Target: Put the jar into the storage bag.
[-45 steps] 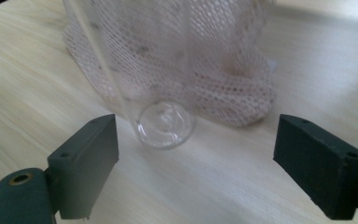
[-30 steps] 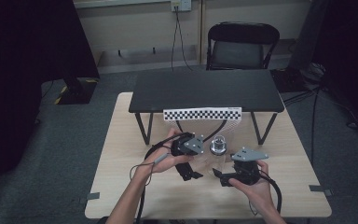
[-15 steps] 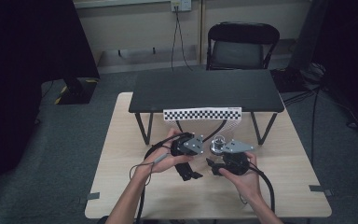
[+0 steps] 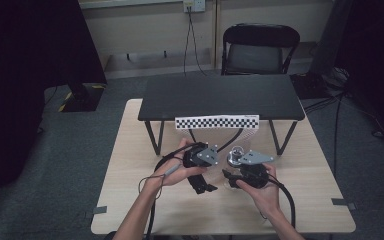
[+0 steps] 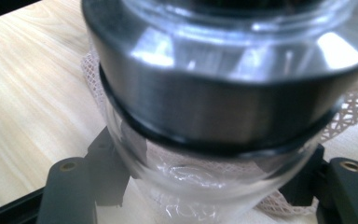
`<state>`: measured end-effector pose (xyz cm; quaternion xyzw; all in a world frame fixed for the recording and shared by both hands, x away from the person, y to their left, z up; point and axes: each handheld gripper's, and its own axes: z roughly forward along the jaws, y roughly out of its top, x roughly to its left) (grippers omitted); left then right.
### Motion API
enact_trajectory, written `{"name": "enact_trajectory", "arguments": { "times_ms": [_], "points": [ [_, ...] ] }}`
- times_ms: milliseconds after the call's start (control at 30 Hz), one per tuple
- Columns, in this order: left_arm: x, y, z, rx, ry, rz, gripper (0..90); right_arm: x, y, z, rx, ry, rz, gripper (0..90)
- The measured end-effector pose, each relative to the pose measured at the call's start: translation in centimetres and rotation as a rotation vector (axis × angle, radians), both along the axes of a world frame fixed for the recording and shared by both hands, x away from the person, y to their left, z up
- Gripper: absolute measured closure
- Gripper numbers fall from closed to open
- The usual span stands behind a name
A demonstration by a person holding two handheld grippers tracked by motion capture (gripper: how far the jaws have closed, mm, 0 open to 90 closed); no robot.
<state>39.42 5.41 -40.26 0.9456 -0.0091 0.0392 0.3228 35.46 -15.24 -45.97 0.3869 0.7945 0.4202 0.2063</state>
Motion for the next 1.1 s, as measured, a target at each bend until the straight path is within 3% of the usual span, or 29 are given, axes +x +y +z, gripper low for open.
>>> {"name": "enact_trajectory", "arguments": {
  "times_ms": [400,933,1100],
  "points": [
    [0.1,-0.1,-0.2,-0.001,0.000,0.013,0.2,-0.3,-1.1,0.8,0.089,0.029,-0.007,31.8],
    [0.0,0.0,-0.1,0.003,-0.003,0.001,0.2,-0.4,-1.9,4.7,0.235,0.019,-0.024,31.8],
    [-0.1,0.1,0.0,0.003,-0.005,-0.006,0.2,-0.4,-1.6,5.9,0.248,0.010,-0.022,31.8]
  ]
}}
